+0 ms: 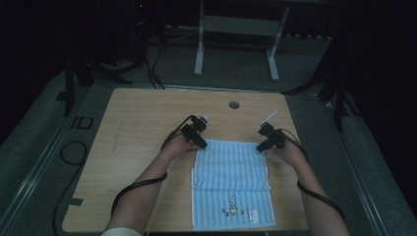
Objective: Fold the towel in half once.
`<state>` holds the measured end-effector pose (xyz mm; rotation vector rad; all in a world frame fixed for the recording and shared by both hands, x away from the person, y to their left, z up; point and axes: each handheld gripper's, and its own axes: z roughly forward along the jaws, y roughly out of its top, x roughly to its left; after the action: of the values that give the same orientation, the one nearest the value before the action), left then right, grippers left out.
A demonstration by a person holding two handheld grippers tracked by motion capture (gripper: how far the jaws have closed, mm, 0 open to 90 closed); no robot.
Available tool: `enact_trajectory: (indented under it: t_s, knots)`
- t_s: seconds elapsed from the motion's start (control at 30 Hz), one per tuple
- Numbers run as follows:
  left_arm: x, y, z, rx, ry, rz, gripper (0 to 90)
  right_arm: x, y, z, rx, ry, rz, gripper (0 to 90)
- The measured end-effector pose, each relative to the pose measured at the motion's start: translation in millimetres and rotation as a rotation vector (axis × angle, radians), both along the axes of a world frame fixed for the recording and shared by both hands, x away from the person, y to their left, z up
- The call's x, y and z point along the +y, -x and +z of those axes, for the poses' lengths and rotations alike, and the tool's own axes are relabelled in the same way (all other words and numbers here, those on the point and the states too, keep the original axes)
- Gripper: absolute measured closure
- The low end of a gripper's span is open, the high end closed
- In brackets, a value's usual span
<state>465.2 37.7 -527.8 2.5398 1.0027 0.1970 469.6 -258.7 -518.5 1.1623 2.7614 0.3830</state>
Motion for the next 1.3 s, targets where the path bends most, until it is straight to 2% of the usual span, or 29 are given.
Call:
enact_trajectory:
  t_s: [0.03, 0.07, 0.1, 0.13, 0.2, 0.3, 0.4, 0.5, 0.57, 0.67, 0.83, 0.87, 0.9, 0.93, 0.97, 1.0, 1.07, 1.1, 1.13, 1.2, 1.27, 1.3]
  knots:
    - [-0.4, 0.7, 0.3, 0.0, 0.002, -0.013, 55.2, 1.5, 0.9, 0.2, 0.007, 0.0, 0.002, 81.2]
    - [-1.1, 1.3, 1.0, 0.005, 0.0, -0.026, 60.1, 2.6, 1.6, 0.3, 0.009, 0.0, 0.008, 82.1]
    - [-2.4, 1.2, 2.3, 0.022, 0.0, -0.04, 67.8, 4.0, 2.0, 0.3, 0.003, 0.011, 0.016, 82.6]
    - [-3.1, 1.3, 2.9, 0.019, 0.003, -0.04, 77.0, 5.6, 1.6, 1.0, 0.008, 0.024, 0.019, 83.2]
    - [-2.2, 0.3, 5.8, 0.015, 0.024, -0.033, 82.5, 7.1, 1.0, 3.8, -0.002, 0.028, 0.024, 83.7]
    - [2.4, -2.2, 17.1, 0.001, 0.063, -0.021, 83.1, 5.6, -3.0, 17.8, -0.032, -0.027, 0.007, 83.7]
    - [8.0, -4.3, 34.4, -0.025, 0.073, -0.012, 83.1, 6.4, -7.9, 37.6, -0.068, -0.037, 0.006, 83.7]
    - [13.4, -5.1, 55.6, -0.069, 0.07, -0.003, 83.0, 9.8, -12.9, 62.2, -0.108, -0.06, 0.009, 83.6]
    - [16.8, -5.6, 70.6, -0.09, 0.069, -0.002, 82.9, 12.4, -15.5, 74.4, -0.126, -0.072, 0.019, 83.6]
    - [21.7, -6.4, 94.8, -0.135, 0.067, 0.001, 82.9, 18.4, -20.9, 95.4, -0.163, -0.06, 0.025, 83.6]
    - [26.4, -6.1, 140.9, -0.217, 0.059, 0.003, 82.8, 23.4, -28.4, 130.5, -0.228, -0.068, 0.025, 83.6]
    - [27.3, -6.1, 147.7, -0.233, 0.061, 0.004, 82.8, 24.0, -30.0, 140.8, -0.246, -0.068, 0.02, 83.6]
    - [27.3, -6.1, 147.7, -0.233, 0.061, 0.004, 82.8, 24.0, -30.0, 140.8, -0.246, -0.068, 0.02, 83.6]
    - [29.5, -6.3, 169.3, -0.265, 0.06, 0.008, 82.8, 24.3, -31.2, 147.1, -0.262, -0.065, 0.018, 83.6]
    - [30.2, -5.8, 177.2, -0.278, 0.07, 0.015, 82.8, 25.0, -34.5, 167.5, -0.296, -0.064, 0.013, 83.5]
    - [31.1, -5.1, 184.6, -0.286, 0.083, 0.014, 82.8, 25.5, -34.8, 175.3, -0.315, -0.066, 0.009, 83.5]
    - [31.4, -2.6, 194.6, -0.312, 0.095, 0.017, 82.8, 26.2, -33.8, 189.9, -0.347, -0.07, 0.01, 83.5]
    - [31.4, -2.6, 194.6, -0.312, 0.095, 0.017, 82.8, 26.2, -33.8, 189.9, -0.347, -0.07, 0.01, 83.5]
    - [33.7, 0.3, 204.4, -0.323, 0.103, 0.005, 82.7, 27.0, -29.5, 204.7, -0.391, -0.075, 0.016, 83.4]
    - [35.7, 3.6, 207.7, -0.339, 0.105, 0.006, 82.7, 26.6, -25.4, 211.5, -0.402, -0.085, 0.023, 83.4]
    - [39.6, 8.6, 208.4, -0.326, 0.143, 0.006, 82.7, 25.5, -18.5, 215.1, -0.416, -0.103, 0.03, 83.4]
    - [41.1, 11.6, 207.3, -0.331, 0.139, -0.002, 82.7, 24.9, -15.6, 215.0, -0.418, -0.113, 0.034, 83.2]
